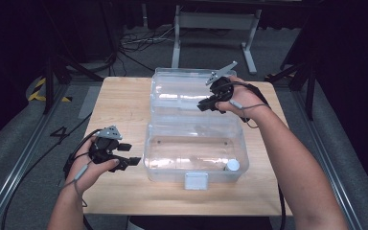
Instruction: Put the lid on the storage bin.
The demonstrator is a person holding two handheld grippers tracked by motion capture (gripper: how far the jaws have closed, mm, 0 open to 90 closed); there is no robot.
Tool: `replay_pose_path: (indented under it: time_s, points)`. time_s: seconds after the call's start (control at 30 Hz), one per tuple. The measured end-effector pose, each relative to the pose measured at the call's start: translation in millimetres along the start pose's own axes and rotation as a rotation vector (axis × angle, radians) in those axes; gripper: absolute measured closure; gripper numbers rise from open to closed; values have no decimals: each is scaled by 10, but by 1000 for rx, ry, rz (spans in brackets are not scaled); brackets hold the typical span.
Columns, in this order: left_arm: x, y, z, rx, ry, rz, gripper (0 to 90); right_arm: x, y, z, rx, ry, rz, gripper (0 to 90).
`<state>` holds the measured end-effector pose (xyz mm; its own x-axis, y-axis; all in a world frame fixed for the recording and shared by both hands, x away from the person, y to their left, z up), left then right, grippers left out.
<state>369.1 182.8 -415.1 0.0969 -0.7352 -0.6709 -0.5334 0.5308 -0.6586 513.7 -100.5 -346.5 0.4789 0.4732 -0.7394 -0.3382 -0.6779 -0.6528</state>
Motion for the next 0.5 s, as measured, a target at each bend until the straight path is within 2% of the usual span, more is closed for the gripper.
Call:
replay_pose_path:
  time_s: [0.1, 0.17, 0.23, 0.27, 0.4, 0.43, 0.47, 0.5]
  points:
    - [23, -36, -66, 23, 17, 5, 352, 1, 1, 3, 9, 1, -1, 808]
    - [78, -87, -163, 58, 48, 11, 352, -1, 5, 3, 14, 0, -1, 808]
    - [104, -102, -195, 64, 60, 12, 352, 0, 6, 1, 16, -2, -3, 808]
    - [170, -125, -244, 86, 79, 25, 352, 0, 10, -4, 22, -4, -4, 808]
    - [336, -142, -300, 106, 104, 65, 352, 2, 12, -6, 35, -14, -8, 807]
    - [336, -142, -300, 106, 104, 65, 352, 2, 12, -6, 35, -14, -8, 807]
    - [442, -144, -324, 114, 118, 91, 352, 3, 12, -8, 36, -15, -9, 807]
    - [442, -144, -324, 114, 118, 91, 353, 2, 13, -8, 36, -16, -9, 807]
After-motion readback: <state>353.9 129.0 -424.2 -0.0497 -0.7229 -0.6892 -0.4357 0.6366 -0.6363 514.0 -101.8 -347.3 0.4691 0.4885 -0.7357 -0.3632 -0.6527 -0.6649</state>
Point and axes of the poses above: each handheld gripper's, and its own axes: x roughly forward along the jaws, y roughly out of its underside, z roughly to its left, the point moved 6 cm from there along x, roughly forward along the jaws, and after that the axes turned 13 degrees about y, right-handed, at the moved point
